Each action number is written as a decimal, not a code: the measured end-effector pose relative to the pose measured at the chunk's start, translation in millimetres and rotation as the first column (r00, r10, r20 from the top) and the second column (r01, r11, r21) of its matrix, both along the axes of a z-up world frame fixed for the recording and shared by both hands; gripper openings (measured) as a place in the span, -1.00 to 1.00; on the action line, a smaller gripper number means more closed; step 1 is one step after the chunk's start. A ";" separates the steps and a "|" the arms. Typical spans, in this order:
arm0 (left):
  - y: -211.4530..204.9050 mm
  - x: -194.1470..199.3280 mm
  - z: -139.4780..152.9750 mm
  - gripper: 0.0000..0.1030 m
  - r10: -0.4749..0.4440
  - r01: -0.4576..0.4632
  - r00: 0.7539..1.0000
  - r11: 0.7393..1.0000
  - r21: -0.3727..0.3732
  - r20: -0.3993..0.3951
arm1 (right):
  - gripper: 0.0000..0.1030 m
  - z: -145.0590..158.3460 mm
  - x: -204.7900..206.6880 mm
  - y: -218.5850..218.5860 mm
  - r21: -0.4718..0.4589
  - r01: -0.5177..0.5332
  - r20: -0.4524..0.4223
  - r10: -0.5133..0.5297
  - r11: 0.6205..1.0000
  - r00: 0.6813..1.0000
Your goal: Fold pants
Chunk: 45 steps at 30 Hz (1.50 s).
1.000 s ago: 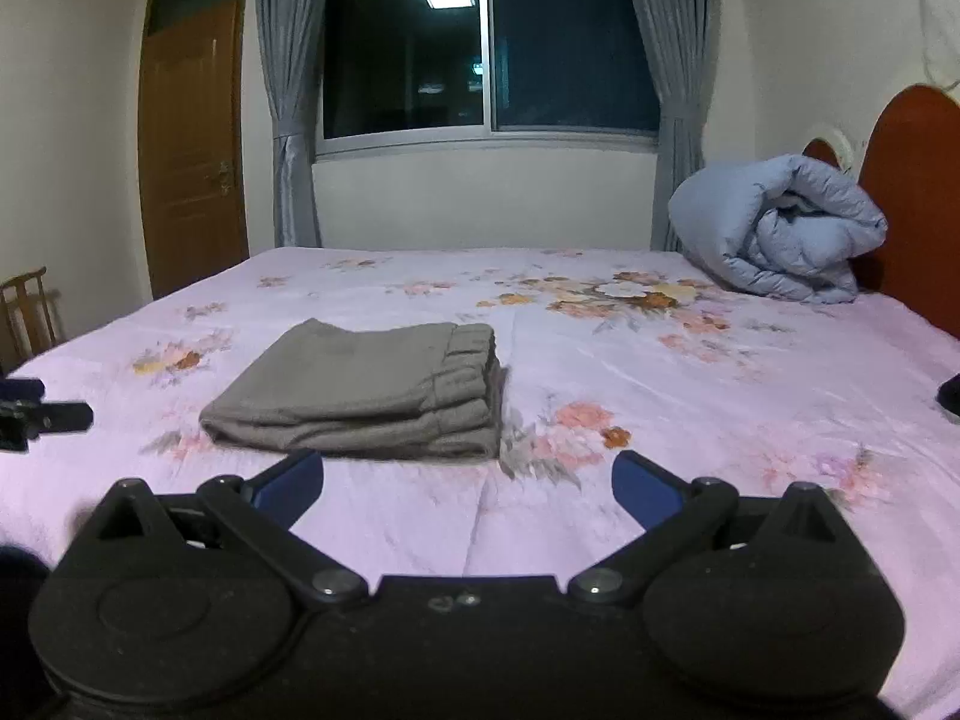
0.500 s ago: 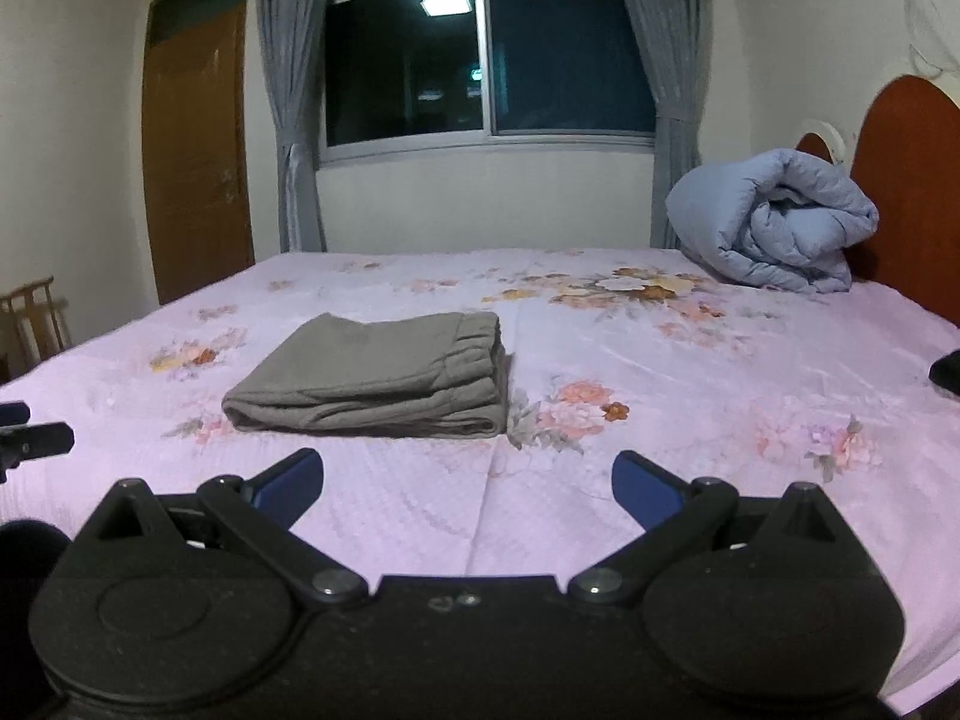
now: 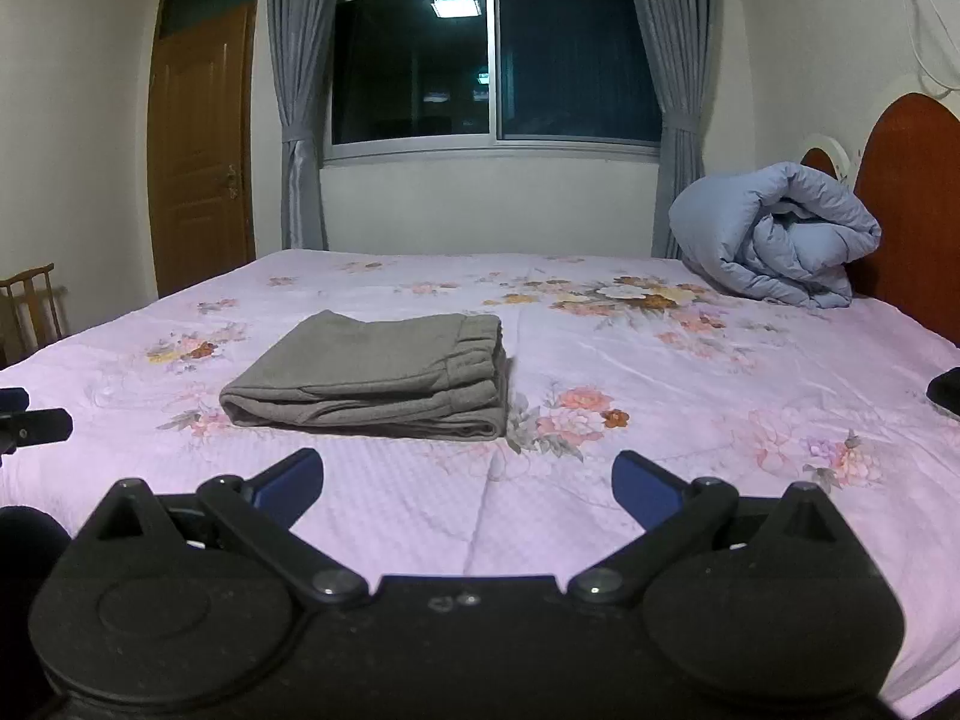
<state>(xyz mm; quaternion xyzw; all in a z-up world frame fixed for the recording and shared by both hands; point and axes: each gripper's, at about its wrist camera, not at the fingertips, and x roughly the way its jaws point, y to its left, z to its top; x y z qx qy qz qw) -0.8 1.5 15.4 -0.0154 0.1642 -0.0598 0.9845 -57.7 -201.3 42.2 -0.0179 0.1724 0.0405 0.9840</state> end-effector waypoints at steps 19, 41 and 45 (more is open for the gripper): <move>-4.0 -2.2 -3.0 1.00 -0.001 0.001 1.000 1.000 0.003 -0.001 | 0.89 -0.3 -0.3 -0.6 -0.004 0.003 -0.007 -0.003 1.000 1.000; -5.0 -3.6 -2.6 1.00 -0.001 0.001 1.000 1.000 0.007 -0.002 | 0.89 -0.6 -0.8 -1.2 -0.004 0.003 -0.010 -0.003 1.000 1.000; -5.2 -3.8 -2.7 1.00 0.000 0.000 1.000 1.000 0.008 -0.002 | 0.89 -0.4 -0.6 -1.3 -0.006 0.003 -0.008 -0.003 1.000 1.000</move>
